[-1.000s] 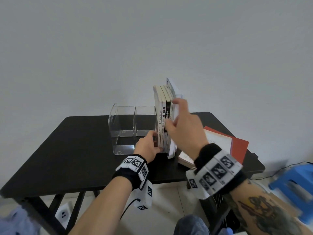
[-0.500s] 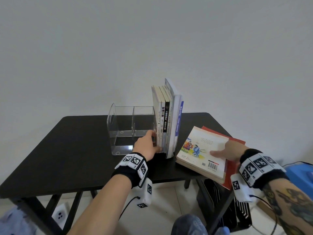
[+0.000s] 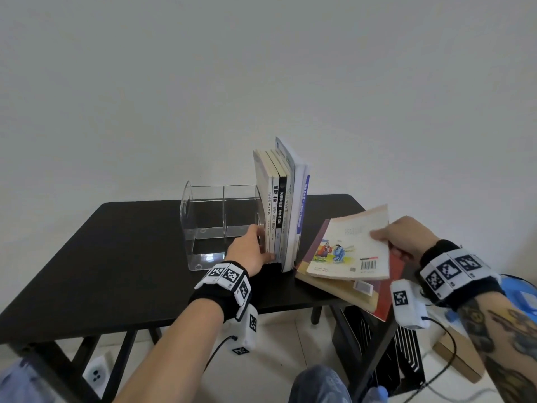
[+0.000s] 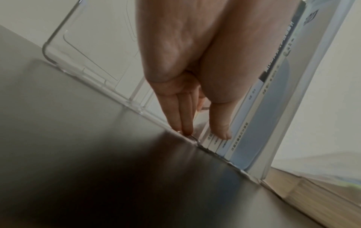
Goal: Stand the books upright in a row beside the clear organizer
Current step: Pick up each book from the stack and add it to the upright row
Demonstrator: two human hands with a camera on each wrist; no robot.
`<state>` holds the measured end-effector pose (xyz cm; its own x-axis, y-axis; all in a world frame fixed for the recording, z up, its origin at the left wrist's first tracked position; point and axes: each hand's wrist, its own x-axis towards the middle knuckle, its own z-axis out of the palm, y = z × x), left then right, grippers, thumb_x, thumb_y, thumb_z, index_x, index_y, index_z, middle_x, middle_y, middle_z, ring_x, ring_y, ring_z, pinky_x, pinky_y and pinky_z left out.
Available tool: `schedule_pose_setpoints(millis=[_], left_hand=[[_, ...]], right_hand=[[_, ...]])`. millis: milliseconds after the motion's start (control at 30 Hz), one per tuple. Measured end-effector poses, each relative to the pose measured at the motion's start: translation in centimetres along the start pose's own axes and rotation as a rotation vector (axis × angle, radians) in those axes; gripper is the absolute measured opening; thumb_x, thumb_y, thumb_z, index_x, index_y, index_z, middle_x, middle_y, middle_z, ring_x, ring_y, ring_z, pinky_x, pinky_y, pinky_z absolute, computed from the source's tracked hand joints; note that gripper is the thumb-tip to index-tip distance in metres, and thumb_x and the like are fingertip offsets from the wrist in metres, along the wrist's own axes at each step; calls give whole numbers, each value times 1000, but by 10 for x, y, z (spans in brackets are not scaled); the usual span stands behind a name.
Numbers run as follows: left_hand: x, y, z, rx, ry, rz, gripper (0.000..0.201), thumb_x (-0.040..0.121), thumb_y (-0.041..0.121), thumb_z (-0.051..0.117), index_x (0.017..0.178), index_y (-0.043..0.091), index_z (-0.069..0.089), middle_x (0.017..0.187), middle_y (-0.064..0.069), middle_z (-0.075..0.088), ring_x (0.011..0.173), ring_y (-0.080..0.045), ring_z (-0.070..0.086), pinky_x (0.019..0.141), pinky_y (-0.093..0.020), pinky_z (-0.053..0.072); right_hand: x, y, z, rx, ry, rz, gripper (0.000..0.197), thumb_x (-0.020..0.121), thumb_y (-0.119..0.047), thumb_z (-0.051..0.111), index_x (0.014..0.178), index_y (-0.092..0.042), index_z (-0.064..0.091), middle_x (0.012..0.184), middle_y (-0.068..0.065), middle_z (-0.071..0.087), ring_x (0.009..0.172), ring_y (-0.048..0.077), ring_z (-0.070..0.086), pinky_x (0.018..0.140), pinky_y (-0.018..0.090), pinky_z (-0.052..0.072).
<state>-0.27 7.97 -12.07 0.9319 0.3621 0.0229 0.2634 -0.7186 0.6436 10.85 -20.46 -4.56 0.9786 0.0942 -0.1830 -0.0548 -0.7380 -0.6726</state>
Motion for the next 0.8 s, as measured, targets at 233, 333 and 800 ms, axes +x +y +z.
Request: schedule_pose_setpoints(millis=[233, 333, 800], left_hand=[[-5, 5, -1, 27, -27, -40, 54, 84, 30, 72, 130, 17, 46, 128, -2, 62, 118, -22, 60, 98, -36, 48], [-9, 5, -1, 24, -69, -41, 62, 83, 31, 72, 135, 15, 43, 131, -4, 61, 120, -23, 58, 101, -36, 47], [-32, -3, 14, -231, 36, -67, 63, 86, 20, 64, 141, 11, 34, 125, -12, 63, 116, -32, 60, 92, -32, 46]], right_hand=[[-48, -61, -12, 390, 495, -435, 28, 86, -29, 57, 102, -13, 40, 74, 16, 69, 56, 34, 65, 55, 44, 57], [-86, -91, -11, 647, 486, -638, 16, 89, -20, 57, 101, -13, 51, 63, 2, 71, 53, 29, 71, 59, 42, 61], [-119, -141, 96, 209, 106, -705, 24, 93, -14, 46, 107, 1, 58, 82, 10, 74, 62, 19, 73, 59, 39, 62]])
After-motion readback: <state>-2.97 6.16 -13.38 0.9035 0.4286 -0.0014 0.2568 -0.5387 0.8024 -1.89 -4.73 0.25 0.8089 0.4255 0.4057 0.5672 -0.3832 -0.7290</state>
